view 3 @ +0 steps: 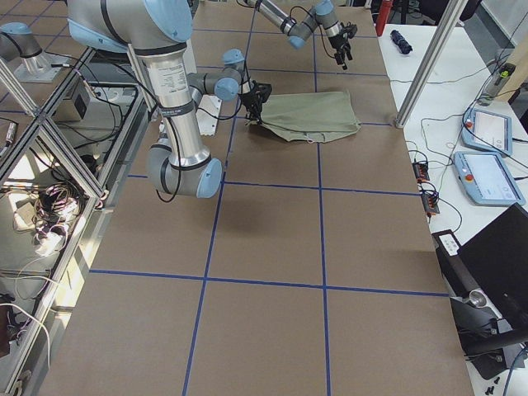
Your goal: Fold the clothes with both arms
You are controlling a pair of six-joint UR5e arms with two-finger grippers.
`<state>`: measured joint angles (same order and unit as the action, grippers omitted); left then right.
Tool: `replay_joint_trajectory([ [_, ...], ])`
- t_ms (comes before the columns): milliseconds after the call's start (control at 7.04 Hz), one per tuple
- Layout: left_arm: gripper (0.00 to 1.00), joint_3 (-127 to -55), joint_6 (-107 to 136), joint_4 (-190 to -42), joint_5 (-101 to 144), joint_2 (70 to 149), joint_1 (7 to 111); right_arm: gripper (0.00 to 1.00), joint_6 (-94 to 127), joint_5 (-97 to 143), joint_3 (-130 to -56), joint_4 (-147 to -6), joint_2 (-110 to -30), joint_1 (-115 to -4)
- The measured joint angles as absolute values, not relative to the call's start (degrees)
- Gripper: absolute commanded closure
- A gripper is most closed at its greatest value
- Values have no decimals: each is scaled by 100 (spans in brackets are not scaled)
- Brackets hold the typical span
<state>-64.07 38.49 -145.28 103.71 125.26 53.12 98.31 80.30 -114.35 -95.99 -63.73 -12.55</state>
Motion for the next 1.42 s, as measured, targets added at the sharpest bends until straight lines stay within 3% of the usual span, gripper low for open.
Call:
replay_joint_trajectory([
  [142,0,-6407,3849,-14528,10371,12530,5310,77,9939,7875,-11541,-9640,-6468,-1054],
  [284,0,-6434,3850,-14537,10373,12530,5303,1,10031,7719,-11596,-9653,-6522,-894],
  [710,0,-6556,3860,-14562,10380,12487,5263,0,9825,7303,-11575,-9697,-6504,-631],
  [1278,0,-6600,3951,-14564,10376,12466,5196,1,7139,8413,-11084,-9910,-6090,-1092],
  [1420,0,-6600,4030,-14563,10378,12459,5171,22,6449,8560,-11013,-10064,-6025,-1139],
])
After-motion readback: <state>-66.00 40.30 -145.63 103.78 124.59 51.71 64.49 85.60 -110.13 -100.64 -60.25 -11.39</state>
